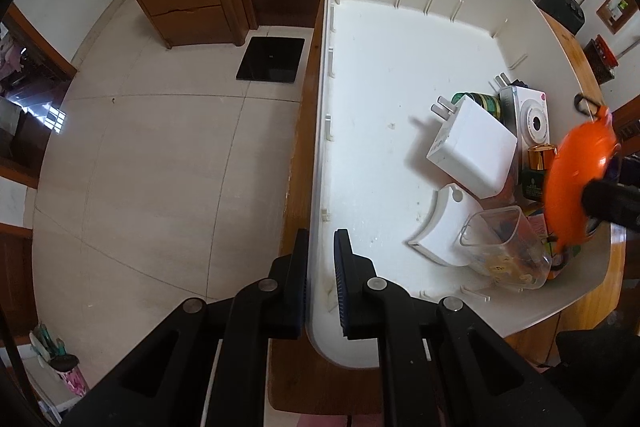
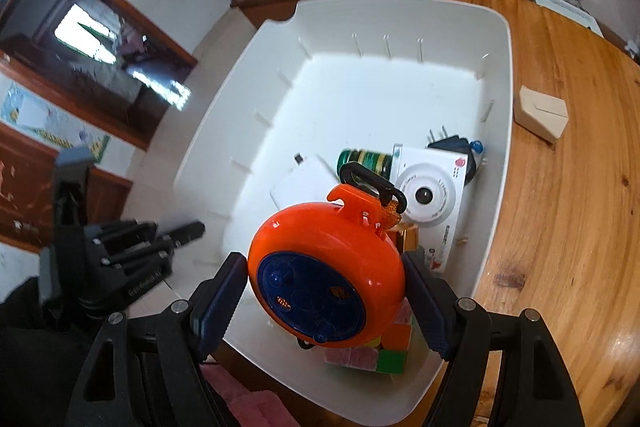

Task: Organize rigid objects
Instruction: 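Carry the cable reel into the tray and release it, then move the right tool to the beige wedge-shaped object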

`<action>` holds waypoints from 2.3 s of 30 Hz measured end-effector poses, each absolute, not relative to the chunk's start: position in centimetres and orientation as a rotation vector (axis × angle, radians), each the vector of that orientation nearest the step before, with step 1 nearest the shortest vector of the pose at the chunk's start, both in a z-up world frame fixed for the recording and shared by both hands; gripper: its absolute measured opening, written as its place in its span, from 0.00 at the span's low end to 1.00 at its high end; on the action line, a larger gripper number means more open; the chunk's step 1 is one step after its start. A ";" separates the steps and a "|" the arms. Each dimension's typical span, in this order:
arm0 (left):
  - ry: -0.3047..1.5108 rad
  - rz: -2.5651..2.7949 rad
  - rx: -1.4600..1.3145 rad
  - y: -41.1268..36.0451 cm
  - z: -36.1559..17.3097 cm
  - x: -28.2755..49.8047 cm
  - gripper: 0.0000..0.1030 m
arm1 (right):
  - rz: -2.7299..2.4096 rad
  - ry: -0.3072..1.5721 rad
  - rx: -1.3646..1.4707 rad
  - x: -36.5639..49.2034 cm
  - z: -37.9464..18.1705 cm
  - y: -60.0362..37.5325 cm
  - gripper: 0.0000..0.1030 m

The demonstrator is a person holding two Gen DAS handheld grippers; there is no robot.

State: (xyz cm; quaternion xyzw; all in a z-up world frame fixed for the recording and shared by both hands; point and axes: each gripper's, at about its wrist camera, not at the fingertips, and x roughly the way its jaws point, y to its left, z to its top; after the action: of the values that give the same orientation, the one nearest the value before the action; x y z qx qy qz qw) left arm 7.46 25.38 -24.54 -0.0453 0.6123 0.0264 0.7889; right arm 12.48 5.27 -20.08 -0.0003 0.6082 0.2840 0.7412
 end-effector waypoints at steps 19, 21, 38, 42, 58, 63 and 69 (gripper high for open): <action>1.275 0.073 -0.111 25.1 -25.1 6.4 0.13 | 0.537 1.140 -0.011 14.7 -17.0 1.9 0.76; 1.276 0.078 -0.121 25.2 -25.2 6.3 0.13 | 0.515 1.116 -0.013 15.3 -16.8 1.2 0.76; 1.282 0.147 -0.146 25.1 -25.4 6.1 0.13 | 0.320 0.994 -0.011 20.5 -17.8 -4.6 0.76; 1.286 0.166 -0.152 25.0 -25.4 6.1 0.13 | 0.285 0.977 0.006 22.0 -18.7 -5.9 0.76; 1.326 0.228 -0.155 24.6 -25.6 6.7 0.13 | 0.327 0.927 0.036 25.2 -24.3 -7.0 0.76; 1.339 0.242 -0.153 24.6 -25.7 6.8 0.13 | 0.340 0.952 0.014 25.6 -25.8 -6.4 0.76; 1.354 0.255 -0.146 24.4 -25.8 7.1 0.13 | 0.335 0.972 0.025 26.2 -27.1 -6.3 0.76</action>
State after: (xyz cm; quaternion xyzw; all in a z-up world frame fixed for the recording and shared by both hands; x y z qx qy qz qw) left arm 7.06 24.41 -25.85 -0.0672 0.6240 0.1176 0.7696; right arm 26.18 -6.33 -27.13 0.0120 0.4648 0.1602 0.8707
